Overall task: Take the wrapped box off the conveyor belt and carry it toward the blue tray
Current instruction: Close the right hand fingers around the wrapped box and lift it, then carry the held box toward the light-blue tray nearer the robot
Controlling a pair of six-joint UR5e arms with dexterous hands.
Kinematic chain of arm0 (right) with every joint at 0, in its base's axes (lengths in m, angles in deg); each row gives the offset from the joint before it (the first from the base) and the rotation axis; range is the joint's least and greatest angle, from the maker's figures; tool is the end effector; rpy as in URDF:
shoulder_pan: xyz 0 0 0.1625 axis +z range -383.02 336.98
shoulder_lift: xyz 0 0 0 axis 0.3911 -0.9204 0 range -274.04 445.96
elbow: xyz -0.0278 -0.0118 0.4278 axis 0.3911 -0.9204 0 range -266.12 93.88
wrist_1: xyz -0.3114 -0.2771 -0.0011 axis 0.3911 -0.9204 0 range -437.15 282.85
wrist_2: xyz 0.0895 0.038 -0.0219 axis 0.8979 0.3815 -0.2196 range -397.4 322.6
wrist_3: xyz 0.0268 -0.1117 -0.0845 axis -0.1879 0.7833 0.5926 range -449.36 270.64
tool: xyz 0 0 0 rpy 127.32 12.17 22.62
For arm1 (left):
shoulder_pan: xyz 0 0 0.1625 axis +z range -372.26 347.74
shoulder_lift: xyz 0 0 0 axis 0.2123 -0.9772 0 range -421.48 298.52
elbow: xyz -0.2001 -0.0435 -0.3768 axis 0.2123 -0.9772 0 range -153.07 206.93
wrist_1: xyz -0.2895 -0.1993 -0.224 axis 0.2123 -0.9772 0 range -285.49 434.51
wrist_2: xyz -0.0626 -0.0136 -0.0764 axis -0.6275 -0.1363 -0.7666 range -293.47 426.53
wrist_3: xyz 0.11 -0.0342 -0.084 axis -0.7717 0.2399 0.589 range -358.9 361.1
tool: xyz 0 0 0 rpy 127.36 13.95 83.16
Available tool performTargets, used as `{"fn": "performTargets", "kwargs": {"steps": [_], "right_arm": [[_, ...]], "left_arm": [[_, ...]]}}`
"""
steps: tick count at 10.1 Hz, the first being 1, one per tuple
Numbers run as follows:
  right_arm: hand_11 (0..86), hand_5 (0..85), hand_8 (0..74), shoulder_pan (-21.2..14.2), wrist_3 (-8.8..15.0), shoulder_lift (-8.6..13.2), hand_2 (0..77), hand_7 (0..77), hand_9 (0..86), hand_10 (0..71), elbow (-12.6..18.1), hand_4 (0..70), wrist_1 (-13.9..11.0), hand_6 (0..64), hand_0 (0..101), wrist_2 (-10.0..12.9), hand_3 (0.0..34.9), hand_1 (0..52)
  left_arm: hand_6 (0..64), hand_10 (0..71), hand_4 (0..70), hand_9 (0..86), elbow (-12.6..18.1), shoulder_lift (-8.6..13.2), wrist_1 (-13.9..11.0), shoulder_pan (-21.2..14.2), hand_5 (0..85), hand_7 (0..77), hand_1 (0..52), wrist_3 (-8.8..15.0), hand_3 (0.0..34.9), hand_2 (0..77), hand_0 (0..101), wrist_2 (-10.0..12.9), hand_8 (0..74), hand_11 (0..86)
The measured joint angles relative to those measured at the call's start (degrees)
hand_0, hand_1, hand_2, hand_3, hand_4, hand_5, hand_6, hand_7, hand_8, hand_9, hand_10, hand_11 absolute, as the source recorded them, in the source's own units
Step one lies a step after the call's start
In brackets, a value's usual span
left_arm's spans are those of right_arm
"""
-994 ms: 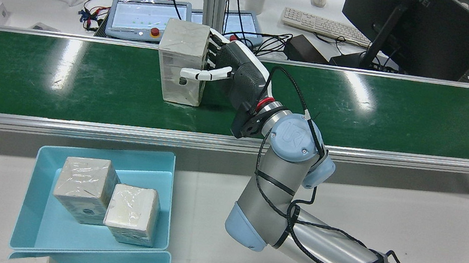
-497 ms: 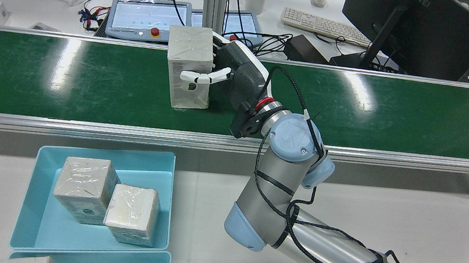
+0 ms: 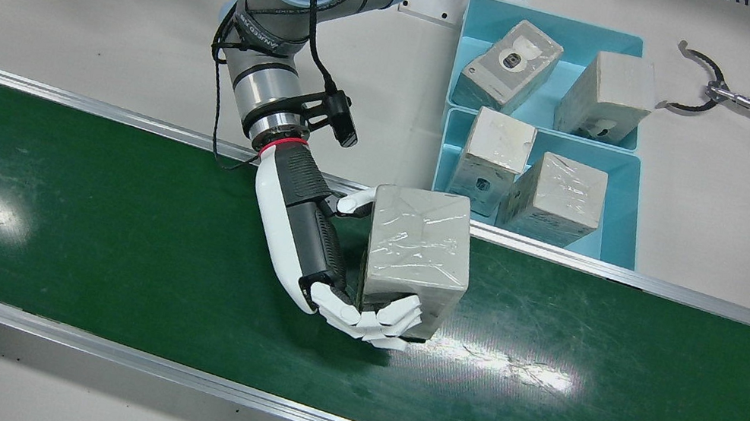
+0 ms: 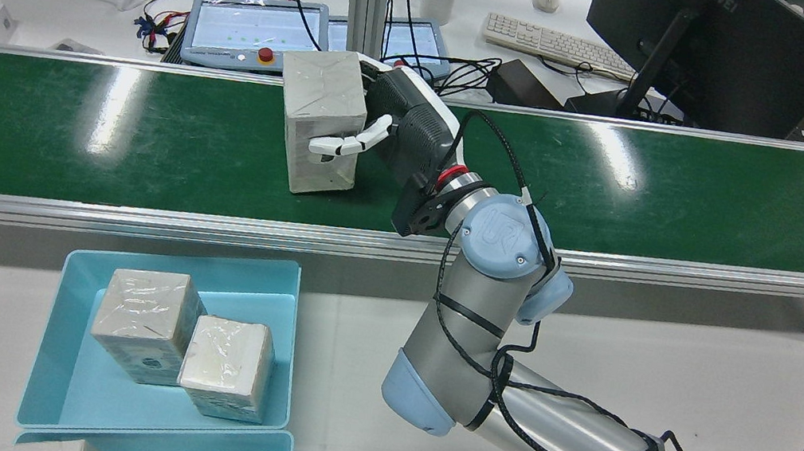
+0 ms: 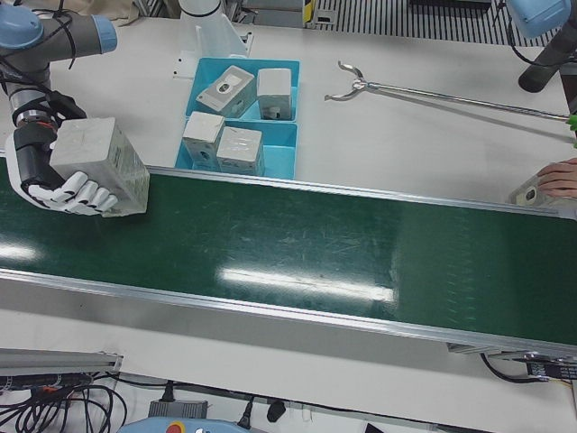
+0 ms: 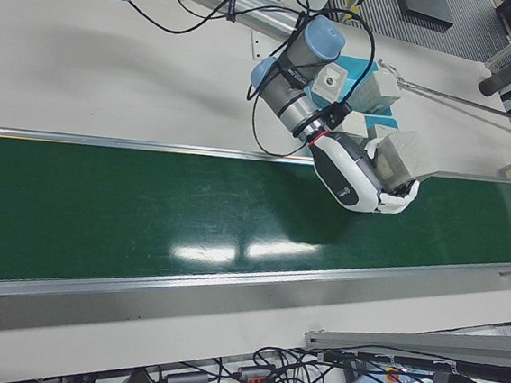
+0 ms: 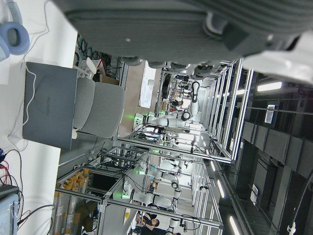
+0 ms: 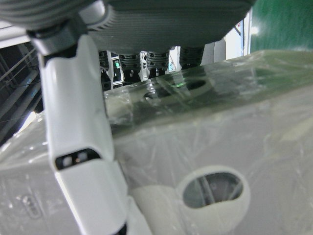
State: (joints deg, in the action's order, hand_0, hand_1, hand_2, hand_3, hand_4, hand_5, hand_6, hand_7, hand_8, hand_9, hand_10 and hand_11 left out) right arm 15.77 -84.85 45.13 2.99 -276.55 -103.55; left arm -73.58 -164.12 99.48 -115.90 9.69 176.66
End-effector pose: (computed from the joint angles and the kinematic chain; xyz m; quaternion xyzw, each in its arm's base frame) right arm -0.4647 -0.6185 0.1724 -0.2375 -0.8151 0.5230 0.0751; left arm -0.2205 -0.5512 0.5297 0.0953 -0.6899 0.7174 0.0171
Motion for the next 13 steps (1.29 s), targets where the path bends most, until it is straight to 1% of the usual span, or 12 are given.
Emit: {"fn": "performTargets", "kwargs": {"steps": [1, 2, 3, 4, 5, 6, 7, 8, 10, 11, 13], "right_arm": [[33.3, 37.6, 38.2, -0.1, 0.0, 0.4, 28.4, 43.6, 38.2, 32.2, 2.0, 37.6, -0.9, 27.8, 53, -0.1, 2.8, 16.9], [38.7, 41.5, 45.3, -1.0, 0.1, 0.8, 31.6, 49.6, 43.6, 40.4, 3.8, 42.0, -1.6, 33.3, 54, -0.1, 3.3, 2.7], [39.3, 41.5, 45.8, -2.5, 0.3, 1.0, 32.2, 50.7, 43.6, 42.0, 4.9, 42.5, -2.0, 33.3, 54, -0.1, 3.3, 2.7], [39.3, 41.5, 45.8, -4.5, 0.8, 1.3, 32.2, 50.7, 43.6, 42.0, 5.5, 42.5, -2.2, 33.3, 54, -0.1, 3.3, 2.7], [39.3, 41.5, 45.8, -6.4, 2.0, 1.5, 32.2, 50.7, 43.6, 42.0, 5.8, 42.5, -2.2, 33.3, 54, 0.1, 3.3, 2.7], [40.9, 41.5, 45.8, -8.6, 3.3, 1.6, 32.2, 57.8, 43.6, 48.5, 5.9, 42.5, -2.2, 34.9, 52, 0.7, 3.6, 2.7], [41.5, 41.5, 45.8, -10.8, 4.5, 1.7, 33.3, 60.5, 43.6, 50.2, 5.9, 42.5, -2.1, 34.9, 51, 1.4, 3.6, 0.5], [41.5, 53.5, 57.3, -12.6, 5.8, 1.7, 33.8, 62.7, 41.5, 51.3, 5.9, 39.3, -2.0, 35.5, 50, 2.2, 3.5, 0.5], [41.5, 53.5, 57.3, -15.8, 8.5, 1.7, 33.8, 63.3, 41.5, 51.3, 5.8, 39.3, -1.7, 35.5, 50, 3.4, 3.5, 0.5], [41.5, 53.5, 57.3, -17.0, 9.7, 1.6, 33.8, 63.3, 41.5, 51.3, 5.7, 39.3, -1.0, 35.5, 50, 3.7, 3.5, 0.5], [41.5, 53.5, 57.3, -18.6, 10.8, 1.0, 33.8, 63.3, 41.5, 51.3, 5.3, 39.3, 1.7, 35.5, 52, 3.8, 3.7, 0.5]], "left_arm": [[0.0, 0.5, 0.0, 0.0, 0.0, 0.0, 0.0, 0.0, 1.1, 0.5, 0.0, 0.0, 0.0, 1.1, 0, 0.0, 0.5, 0.0], [0.0, 0.0, 0.0, 0.0, 0.0, 0.0, 0.0, 0.0, 0.5, 0.5, 0.0, 0.0, 0.0, 0.5, 0, 0.0, 0.5, 0.0], [0.0, 0.0, 0.0, 0.0, 0.0, 0.0, 0.0, 0.0, 0.5, 0.5, 0.0, 0.0, 0.0, 0.5, 0, 0.0, 0.5, 0.0], [0.0, 0.5, 0.0, 0.0, 0.0, 0.0, 0.0, 0.0, 0.5, 0.5, 0.0, 0.0, 0.0, 1.1, 0, 0.0, 0.5, 0.0], [0.0, 0.0, 0.0, 0.0, 0.0, 0.0, 0.0, 0.0, 1.1, 0.5, 0.0, 0.0, 0.0, 1.1, 0, 0.0, 0.5, 0.0], [0.0, 0.0, 0.0, 0.0, 0.0, 0.0, 0.0, 0.0, 1.1, 0.5, 0.0, 0.0, 0.0, 1.1, 0, 0.0, 0.5, 0.0], [0.0, 0.5, 0.0, 0.0, 0.0, 0.0, 0.0, 0.0, 1.1, 0.5, 0.0, 0.0, 0.0, 1.1, 0, 0.0, 0.5, 0.0], [0.0, 0.5, 0.0, 0.0, 0.0, 0.0, 0.0, 0.0, 1.1, 0.5, 0.0, 0.0, 0.0, 1.1, 0, 0.0, 0.5, 0.0], [0.0, 0.5, 0.0, 0.0, 0.0, 0.0, 0.0, 0.0, 0.5, 0.5, 0.0, 0.0, 0.0, 1.1, 0, 0.0, 0.5, 0.5], [0.0, 0.5, 0.0, 0.0, 0.0, 0.0, 0.0, 0.0, 0.5, 0.5, 0.0, 0.0, 0.0, 0.5, 0, 0.0, 0.5, 0.5], [0.0, 0.5, 0.0, 0.0, 0.0, 0.0, 0.0, 0.0, 0.5, 0.5, 0.0, 0.0, 0.0, 1.1, 0, 0.0, 0.5, 0.0]]}}
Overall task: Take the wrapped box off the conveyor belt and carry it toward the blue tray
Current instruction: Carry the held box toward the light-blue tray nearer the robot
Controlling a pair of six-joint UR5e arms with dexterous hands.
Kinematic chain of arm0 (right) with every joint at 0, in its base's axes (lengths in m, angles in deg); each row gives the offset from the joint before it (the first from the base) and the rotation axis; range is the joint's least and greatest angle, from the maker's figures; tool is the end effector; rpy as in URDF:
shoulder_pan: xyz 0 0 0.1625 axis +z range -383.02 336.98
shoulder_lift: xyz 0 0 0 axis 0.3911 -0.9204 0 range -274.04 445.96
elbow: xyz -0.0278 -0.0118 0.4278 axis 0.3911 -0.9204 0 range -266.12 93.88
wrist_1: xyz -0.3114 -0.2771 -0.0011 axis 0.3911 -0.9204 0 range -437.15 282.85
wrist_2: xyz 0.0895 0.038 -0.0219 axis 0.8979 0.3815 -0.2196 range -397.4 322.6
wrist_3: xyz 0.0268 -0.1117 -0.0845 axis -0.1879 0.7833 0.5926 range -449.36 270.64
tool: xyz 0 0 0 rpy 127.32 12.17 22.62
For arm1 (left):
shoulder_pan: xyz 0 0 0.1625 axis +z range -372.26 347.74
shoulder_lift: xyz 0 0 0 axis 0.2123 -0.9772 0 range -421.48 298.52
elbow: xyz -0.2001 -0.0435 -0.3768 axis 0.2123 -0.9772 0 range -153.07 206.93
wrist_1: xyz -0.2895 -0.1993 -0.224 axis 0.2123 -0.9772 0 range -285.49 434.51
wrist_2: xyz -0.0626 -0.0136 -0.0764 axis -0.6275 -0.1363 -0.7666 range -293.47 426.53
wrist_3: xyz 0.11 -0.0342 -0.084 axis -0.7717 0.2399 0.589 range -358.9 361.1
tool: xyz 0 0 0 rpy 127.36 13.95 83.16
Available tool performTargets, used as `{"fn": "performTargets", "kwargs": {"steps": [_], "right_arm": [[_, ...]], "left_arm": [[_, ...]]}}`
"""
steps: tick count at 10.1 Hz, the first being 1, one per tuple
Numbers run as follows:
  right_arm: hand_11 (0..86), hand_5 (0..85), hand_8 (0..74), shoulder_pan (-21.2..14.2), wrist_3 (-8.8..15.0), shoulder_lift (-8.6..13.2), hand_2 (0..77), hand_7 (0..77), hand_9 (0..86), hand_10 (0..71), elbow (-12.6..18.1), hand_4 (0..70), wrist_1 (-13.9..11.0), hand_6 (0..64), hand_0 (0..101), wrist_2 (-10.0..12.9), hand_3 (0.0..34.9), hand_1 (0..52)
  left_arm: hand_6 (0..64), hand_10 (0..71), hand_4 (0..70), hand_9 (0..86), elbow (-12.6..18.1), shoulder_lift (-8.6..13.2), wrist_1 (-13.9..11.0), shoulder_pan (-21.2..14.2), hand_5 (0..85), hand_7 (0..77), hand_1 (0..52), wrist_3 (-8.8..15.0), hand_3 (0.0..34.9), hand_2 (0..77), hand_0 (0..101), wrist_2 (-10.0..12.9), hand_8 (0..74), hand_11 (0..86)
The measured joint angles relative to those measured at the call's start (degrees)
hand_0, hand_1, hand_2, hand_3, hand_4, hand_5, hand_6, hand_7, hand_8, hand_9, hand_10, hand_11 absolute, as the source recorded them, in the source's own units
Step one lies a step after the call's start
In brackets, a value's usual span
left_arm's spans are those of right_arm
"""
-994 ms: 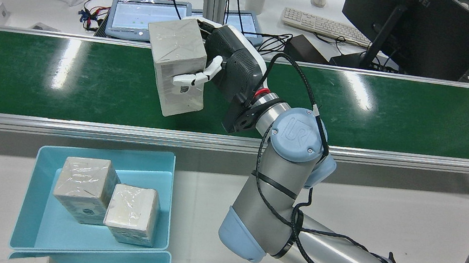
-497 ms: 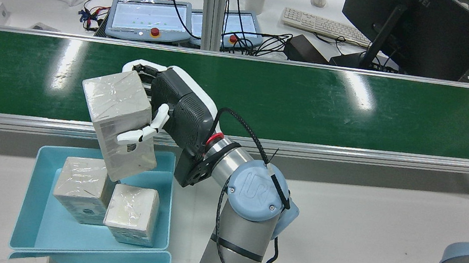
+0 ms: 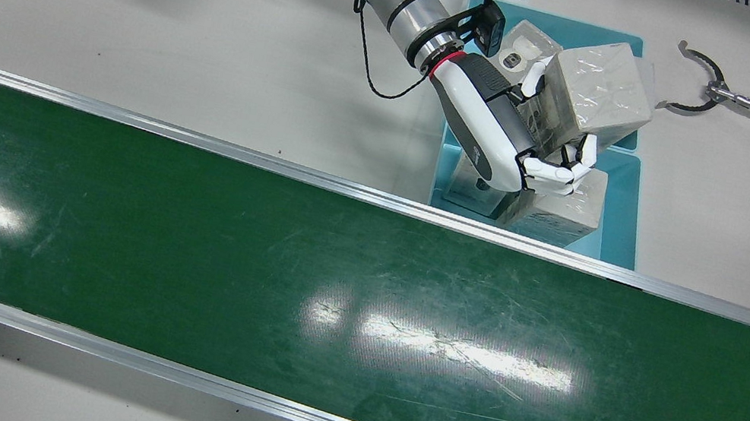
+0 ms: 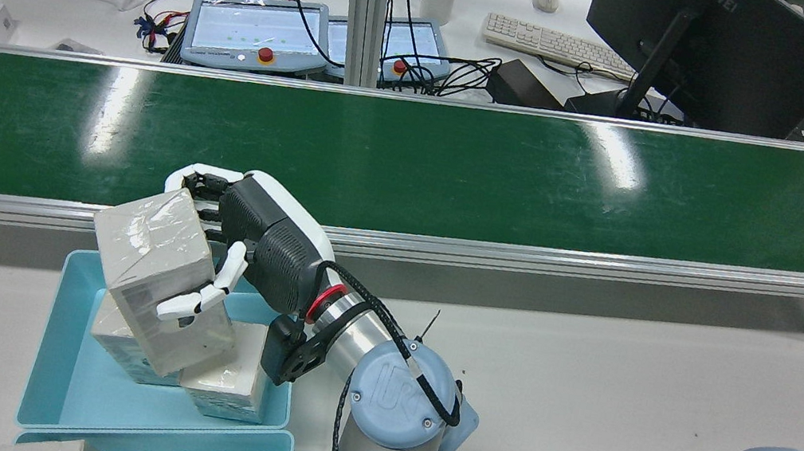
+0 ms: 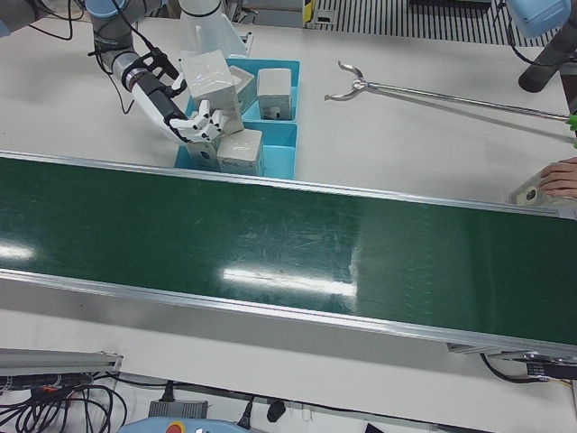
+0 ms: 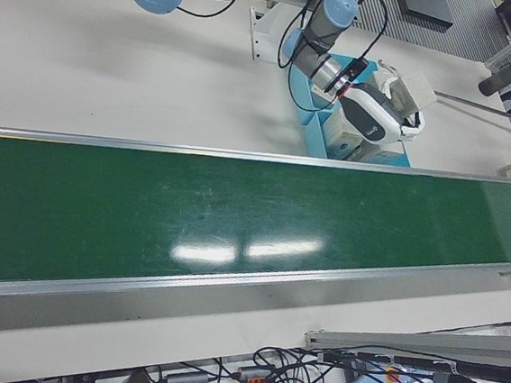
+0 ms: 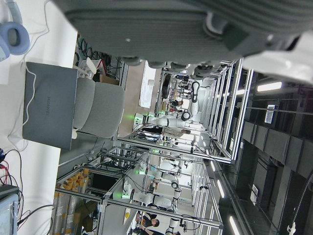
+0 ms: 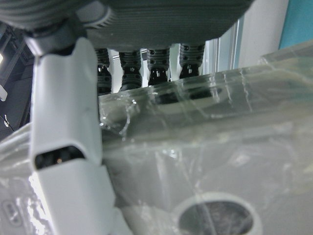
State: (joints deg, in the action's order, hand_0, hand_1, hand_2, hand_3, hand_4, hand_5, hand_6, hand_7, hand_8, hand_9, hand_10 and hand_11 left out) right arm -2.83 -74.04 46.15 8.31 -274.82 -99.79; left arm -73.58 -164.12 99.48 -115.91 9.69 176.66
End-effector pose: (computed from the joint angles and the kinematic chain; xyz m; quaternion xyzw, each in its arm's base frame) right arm -0.6060 -0.4353 0.1188 -0.3031 -0.8213 0.4639 0.1361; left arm -0.2206 -0.5511 0.5297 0.0952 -0.6899 0.7174 0.0172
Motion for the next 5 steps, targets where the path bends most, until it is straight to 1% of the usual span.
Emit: {"fn": "performTargets", "kwargs": {"steps": [1, 2, 3, 4, 5], "right_arm": [[41.5, 53.5, 57.3, -0.6, 0.3, -0.3, 33.8, 63.3, 41.5, 51.3, -0.1, 39.3, 1.0, 35.5, 52, -0.1, 3.7, 0.5], [41.5, 52.9, 53.5, -1.0, 0.4, -0.5, 33.8, 69.3, 44.2, 51.3, -0.1, 39.8, 1.5, 34.4, 52, -0.2, 3.9, 0.5], [41.5, 49.6, 48.0, -1.3, 0.4, -0.5, 30.5, 66.5, 42.5, 51.3, -0.1, 38.7, 1.8, 32.2, 53, -0.3, 3.8, 0.5], [38.7, 38.2, 28.9, -1.5, 0.5, -0.6, 30.5, 59.5, 24.5, 51.3, 0.1, 25.6, 1.9, 21.3, 55, -0.4, 5.7, 0.5], [38.7, 38.2, 28.9, -1.6, 0.5, -0.6, 30.5, 59.5, 24.5, 51.3, 0.3, 25.6, 2.0, 21.3, 55, -0.5, 5.7, 0.5]], "left_arm": [[0.0, 0.0, 0.0, 0.0, 0.0, 0.0, 0.0, 0.0, 0.5, 0.5, 0.0, 0.0, 0.0, 1.1, 0, 0.0, 0.5, 0.0], [0.0, 0.5, 0.0, 0.0, 0.0, 0.0, 0.0, 0.0, 0.5, 0.5, 0.0, 0.0, 0.0, 1.1, 0, 0.0, 0.5, 0.0], [0.0, 0.5, 0.0, 0.0, 0.0, 0.0, 0.0, 0.0, 1.1, 0.5, 0.0, 0.0, 0.0, 1.1, 0, 0.0, 0.5, 0.0], [0.0, 0.0, 0.0, 0.0, 0.0, 0.0, 0.0, 0.0, 1.1, 0.5, 0.0, 0.0, 0.0, 1.1, 0, 0.0, 0.5, 0.5], [0.0, 0.5, 0.0, 0.0, 0.0, 0.0, 0.0, 0.0, 1.1, 0.5, 0.0, 0.0, 0.0, 1.1, 0, 0.0, 0.5, 0.0]]}}
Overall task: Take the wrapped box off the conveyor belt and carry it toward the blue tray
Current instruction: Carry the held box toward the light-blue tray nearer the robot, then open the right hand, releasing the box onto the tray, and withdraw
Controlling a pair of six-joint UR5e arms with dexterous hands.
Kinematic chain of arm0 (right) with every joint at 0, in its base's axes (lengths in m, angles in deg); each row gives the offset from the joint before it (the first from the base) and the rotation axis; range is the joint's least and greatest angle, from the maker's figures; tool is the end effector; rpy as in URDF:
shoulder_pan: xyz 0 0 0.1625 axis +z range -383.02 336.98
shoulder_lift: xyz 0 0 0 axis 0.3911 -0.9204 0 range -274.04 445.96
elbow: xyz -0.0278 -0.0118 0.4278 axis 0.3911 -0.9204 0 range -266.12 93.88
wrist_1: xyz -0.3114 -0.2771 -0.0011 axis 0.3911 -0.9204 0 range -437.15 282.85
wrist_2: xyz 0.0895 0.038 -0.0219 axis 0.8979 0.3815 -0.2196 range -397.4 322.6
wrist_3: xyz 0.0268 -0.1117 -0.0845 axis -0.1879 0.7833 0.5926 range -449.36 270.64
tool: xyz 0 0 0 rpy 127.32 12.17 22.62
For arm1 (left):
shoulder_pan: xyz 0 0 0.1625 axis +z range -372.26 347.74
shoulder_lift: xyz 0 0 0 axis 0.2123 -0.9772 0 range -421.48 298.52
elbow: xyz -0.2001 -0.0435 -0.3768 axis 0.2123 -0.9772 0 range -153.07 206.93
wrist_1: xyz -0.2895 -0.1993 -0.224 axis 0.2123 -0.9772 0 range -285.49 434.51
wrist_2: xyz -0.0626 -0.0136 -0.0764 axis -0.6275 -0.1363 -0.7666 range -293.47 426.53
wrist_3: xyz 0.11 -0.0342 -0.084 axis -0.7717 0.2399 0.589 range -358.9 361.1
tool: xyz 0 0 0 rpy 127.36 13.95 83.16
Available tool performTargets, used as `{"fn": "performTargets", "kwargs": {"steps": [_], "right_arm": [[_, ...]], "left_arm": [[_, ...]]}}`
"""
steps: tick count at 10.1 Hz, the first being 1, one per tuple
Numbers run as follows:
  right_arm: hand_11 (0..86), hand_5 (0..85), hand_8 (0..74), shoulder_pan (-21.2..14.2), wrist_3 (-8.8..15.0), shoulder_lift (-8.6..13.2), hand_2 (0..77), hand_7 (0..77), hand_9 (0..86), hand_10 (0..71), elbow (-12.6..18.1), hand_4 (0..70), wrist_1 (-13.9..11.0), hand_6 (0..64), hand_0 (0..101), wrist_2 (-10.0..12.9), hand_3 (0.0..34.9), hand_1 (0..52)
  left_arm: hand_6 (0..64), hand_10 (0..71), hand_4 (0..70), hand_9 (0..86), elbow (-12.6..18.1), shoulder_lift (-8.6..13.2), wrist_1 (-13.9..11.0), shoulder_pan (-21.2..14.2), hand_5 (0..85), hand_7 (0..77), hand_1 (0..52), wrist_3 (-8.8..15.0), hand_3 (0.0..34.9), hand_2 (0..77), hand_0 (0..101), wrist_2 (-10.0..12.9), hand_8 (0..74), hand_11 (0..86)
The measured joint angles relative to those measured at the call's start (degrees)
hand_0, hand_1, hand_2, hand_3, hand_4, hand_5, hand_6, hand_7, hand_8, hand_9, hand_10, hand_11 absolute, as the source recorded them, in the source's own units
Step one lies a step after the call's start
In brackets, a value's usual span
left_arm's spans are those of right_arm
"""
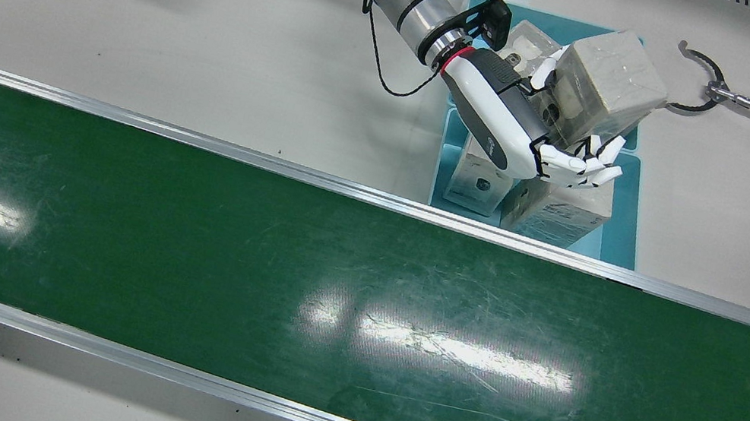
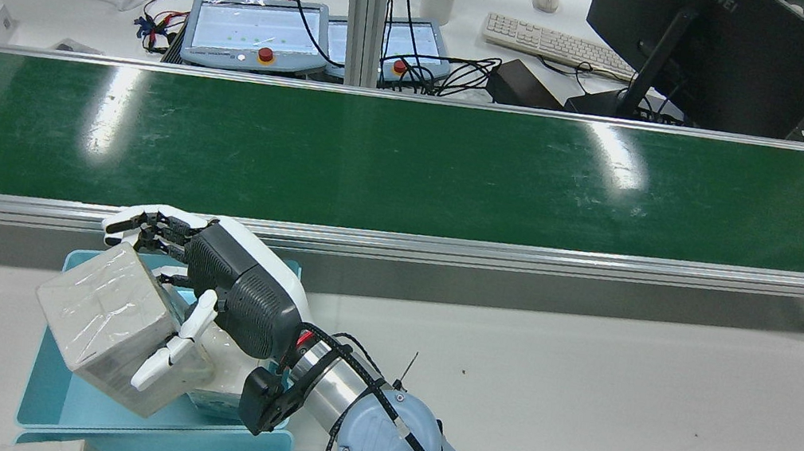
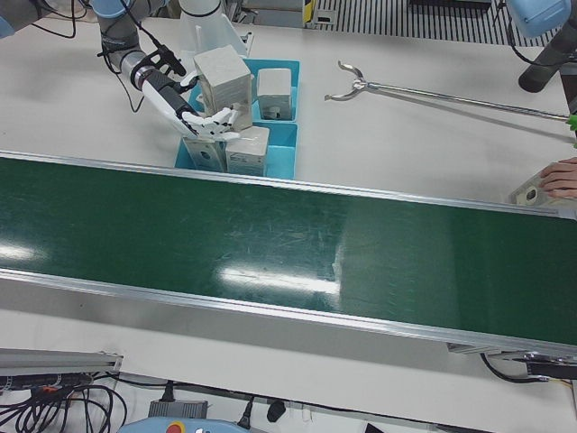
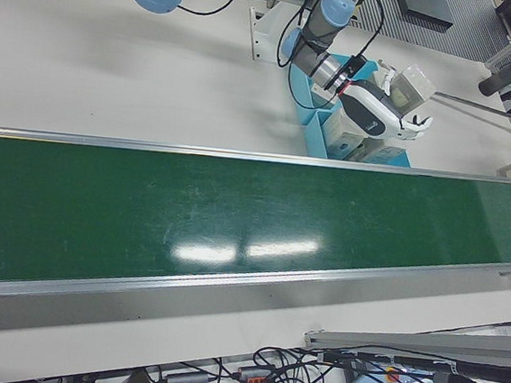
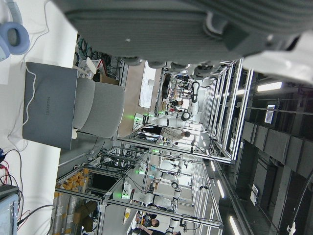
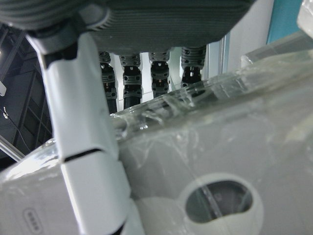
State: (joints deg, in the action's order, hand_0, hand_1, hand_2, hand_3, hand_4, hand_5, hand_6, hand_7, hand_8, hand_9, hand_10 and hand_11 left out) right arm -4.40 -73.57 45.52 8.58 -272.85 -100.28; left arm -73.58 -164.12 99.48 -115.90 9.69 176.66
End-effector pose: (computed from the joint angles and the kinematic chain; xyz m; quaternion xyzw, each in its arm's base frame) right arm -0.6175 -0.4173 0.1189 -0.3184 -0.8222 0.4512 0.1378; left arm -0.2205 -0.5512 0.5297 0.0953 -0.6899 0.7174 0.0171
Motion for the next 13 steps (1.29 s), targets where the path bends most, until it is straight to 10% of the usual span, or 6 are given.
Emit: {"fn": "performTargets", "kwargs": {"steps": [1, 2, 4, 5, 6, 13], "right_arm": [[36.0, 27.8, 18.5, 0.0, 0.0, -0.1, 30.5, 50.2, 15.8, 46.9, 0.4, 16.9, 0.0, 12.5, 59, -0.1, 8.0, 0.5], [24.5, 10.9, 0.0, -0.1, -0.1, -0.1, 9.3, 39.3, 1.6, 31.1, 0.8, 10.9, 0.0, 2.2, 56, -0.1, 15.9, 32.2], [14.2, 15.3, 0.0, -0.1, -0.1, -0.5, 19.1, 15.3, 1.6, 20.2, 2.2, 11.5, 0.0, 2.7, 55, -0.1, 18.6, 21.8], [14.2, 15.3, 0.0, 0.0, -0.1, -0.9, 19.1, 15.3, 1.6, 20.2, 3.1, 11.5, 0.0, 2.7, 55, -0.2, 18.6, 21.8], [1.6, 15.3, 0.0, 0.0, -0.1, -1.3, 14.2, 21.8, 2.2, 0.0, 4.0, 11.5, 0.0, 3.3, 55, -0.1, 25.9, 22.4], [1.1, 17.5, 0.0, 10.6, -3.8, -7.0, 14.7, 24.5, 3.3, 0.0, 7.6, 15.8, 0.0, 5.5, 56, -0.2, 28.4, 21.8]], "left_arm": [[0.0, 0.0, 0.0, 0.0, 0.0, 0.0, 0.0, 0.0, 1.1, 0.5, 0.0, 0.0, 0.0, 1.1, 0, 0.0, 0.5, 0.5], [0.0, 0.0, 0.0, 0.0, 0.0, 0.0, 0.0, 0.0, 1.1, 0.5, 0.0, 0.0, 0.0, 1.1, 0, 0.0, 0.5, 0.5], [0.0, 0.0, 0.0, 0.0, 0.0, 0.0, 0.0, 0.0, 1.1, 0.5, 0.0, 0.0, 0.0, 0.5, 0, 0.0, 0.5, 0.0], [0.0, 0.5, 0.0, 0.0, 0.0, 0.0, 0.0, 0.0, 1.1, 0.5, 0.0, 0.0, 0.0, 1.1, 0, 0.0, 0.5, 0.0], [0.0, 0.5, 0.0, 0.0, 0.0, 0.0, 0.0, 0.0, 0.5, 0.5, 0.0, 0.0, 0.0, 1.1, 0, 0.0, 0.5, 0.0], [0.0, 0.5, 0.0, 0.0, 0.0, 0.0, 0.0, 0.0, 1.1, 0.5, 0.0, 0.0, 0.0, 1.1, 0, 0.0, 0.5, 0.0]]}}
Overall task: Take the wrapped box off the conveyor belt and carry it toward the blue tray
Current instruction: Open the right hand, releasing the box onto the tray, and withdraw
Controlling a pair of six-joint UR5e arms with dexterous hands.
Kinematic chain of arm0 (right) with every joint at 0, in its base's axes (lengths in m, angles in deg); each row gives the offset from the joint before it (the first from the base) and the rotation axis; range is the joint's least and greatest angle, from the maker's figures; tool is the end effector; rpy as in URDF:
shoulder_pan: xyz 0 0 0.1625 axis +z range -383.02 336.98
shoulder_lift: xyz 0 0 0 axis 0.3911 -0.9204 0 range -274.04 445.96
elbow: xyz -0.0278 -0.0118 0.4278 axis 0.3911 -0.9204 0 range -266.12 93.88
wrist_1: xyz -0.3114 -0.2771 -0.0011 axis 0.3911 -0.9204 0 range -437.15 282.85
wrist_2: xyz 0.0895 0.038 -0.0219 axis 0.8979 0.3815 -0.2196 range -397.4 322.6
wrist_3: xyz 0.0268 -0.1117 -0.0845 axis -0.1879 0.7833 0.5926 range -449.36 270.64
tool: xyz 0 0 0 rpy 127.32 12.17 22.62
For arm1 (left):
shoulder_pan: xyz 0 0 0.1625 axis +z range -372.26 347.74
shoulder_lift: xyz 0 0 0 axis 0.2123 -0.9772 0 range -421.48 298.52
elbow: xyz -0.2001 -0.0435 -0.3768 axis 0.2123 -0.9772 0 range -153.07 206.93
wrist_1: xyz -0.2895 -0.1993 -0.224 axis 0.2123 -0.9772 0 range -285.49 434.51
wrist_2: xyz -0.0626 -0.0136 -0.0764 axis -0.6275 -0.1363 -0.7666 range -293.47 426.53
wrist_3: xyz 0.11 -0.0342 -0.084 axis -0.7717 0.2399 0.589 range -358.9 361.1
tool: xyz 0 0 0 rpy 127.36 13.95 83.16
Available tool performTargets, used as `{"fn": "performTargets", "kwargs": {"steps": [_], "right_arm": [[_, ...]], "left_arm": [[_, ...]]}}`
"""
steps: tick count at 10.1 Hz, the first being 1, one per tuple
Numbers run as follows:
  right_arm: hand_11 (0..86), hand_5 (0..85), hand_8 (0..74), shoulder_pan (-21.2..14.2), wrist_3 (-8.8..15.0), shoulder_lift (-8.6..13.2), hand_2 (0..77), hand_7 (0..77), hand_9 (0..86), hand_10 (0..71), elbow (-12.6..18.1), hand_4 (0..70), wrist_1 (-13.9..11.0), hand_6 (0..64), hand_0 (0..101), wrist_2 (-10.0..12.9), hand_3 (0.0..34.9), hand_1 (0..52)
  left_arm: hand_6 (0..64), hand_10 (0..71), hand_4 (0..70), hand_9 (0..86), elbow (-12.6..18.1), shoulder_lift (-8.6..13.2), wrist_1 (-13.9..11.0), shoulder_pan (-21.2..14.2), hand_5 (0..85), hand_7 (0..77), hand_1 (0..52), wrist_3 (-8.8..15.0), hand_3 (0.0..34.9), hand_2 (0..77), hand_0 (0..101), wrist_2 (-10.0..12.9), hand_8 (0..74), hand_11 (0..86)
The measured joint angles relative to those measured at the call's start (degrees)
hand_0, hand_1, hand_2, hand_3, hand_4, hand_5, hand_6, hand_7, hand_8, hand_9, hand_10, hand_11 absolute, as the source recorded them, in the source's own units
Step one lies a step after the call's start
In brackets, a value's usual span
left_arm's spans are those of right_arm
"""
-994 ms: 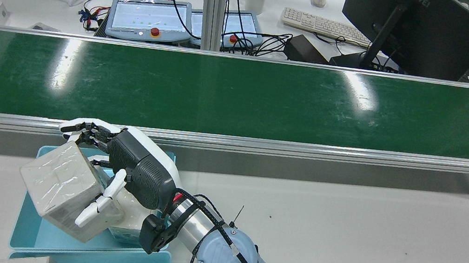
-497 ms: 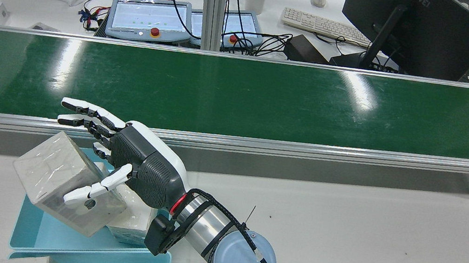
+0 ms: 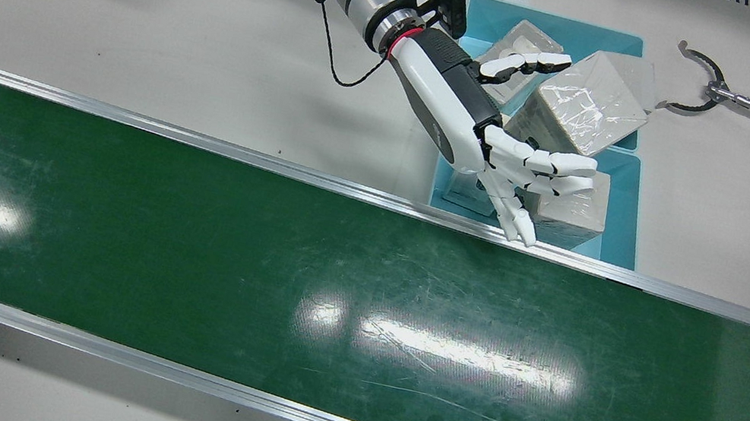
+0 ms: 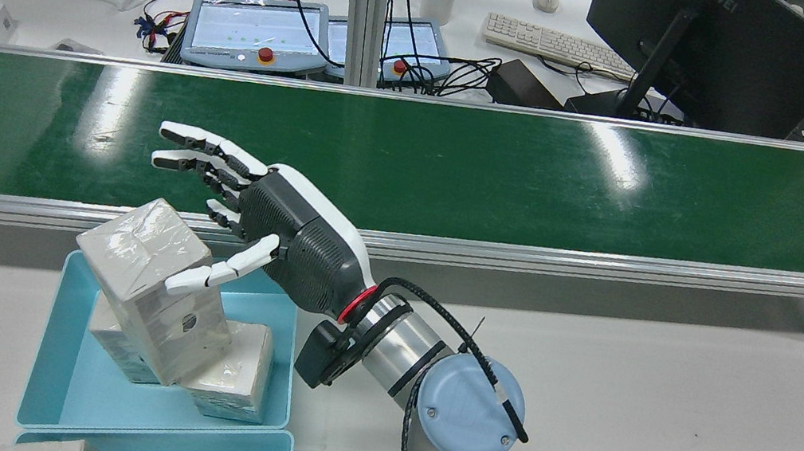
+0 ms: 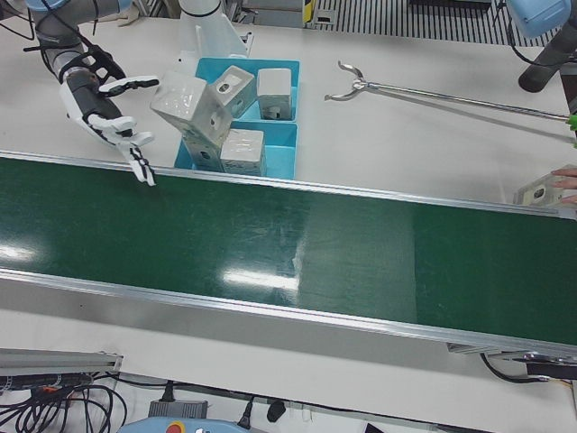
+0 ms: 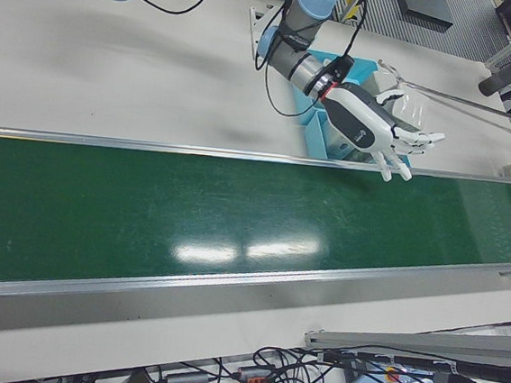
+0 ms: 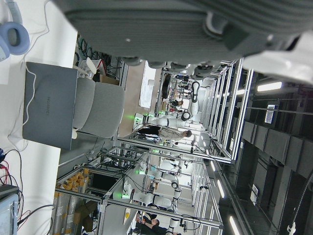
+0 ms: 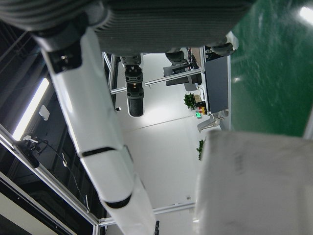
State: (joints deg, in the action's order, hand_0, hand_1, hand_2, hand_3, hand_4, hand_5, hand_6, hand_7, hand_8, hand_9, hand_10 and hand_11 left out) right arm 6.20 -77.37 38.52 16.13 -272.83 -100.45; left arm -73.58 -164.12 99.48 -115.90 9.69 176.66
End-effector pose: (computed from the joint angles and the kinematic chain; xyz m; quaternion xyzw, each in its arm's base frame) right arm -0.4961 -0.5043 0.1527 -0.2716 -0.8411 0.4611 0.0783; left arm -0.2205 -0.5512 0.5297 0.0953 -0.6899 0.7174 0.0171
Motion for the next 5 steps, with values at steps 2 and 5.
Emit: {"fn": "performTargets", "kwargs": {"steps": [2, 5], "right_arm": [[1.1, 19.6, 0.0, 4.1, -1.0, -1.0, 16.4, 26.7, 4.9, 0.0, -0.3, 19.1, -0.1, 7.1, 57, 0.0, 27.2, 24.0], [1.1, 22.9, 0.0, 9.5, -2.4, -1.6, 18.5, 28.4, 4.9, 0.0, -1.3, 19.6, -1.2, 7.1, 58, 0.1, 26.4, 24.0]], "left_arm": [[0.0, 0.5, 0.0, 0.0, 0.0, 0.0, 0.0, 0.0, 0.5, 0.5, 0.0, 0.0, 0.0, 1.1, 0, 0.0, 0.5, 0.0], [0.0, 0.5, 0.0, 0.0, 0.0, 0.0, 0.0, 0.0, 1.1, 0.5, 0.0, 0.0, 0.0, 1.1, 0, 0.0, 0.5, 0.0]]}}
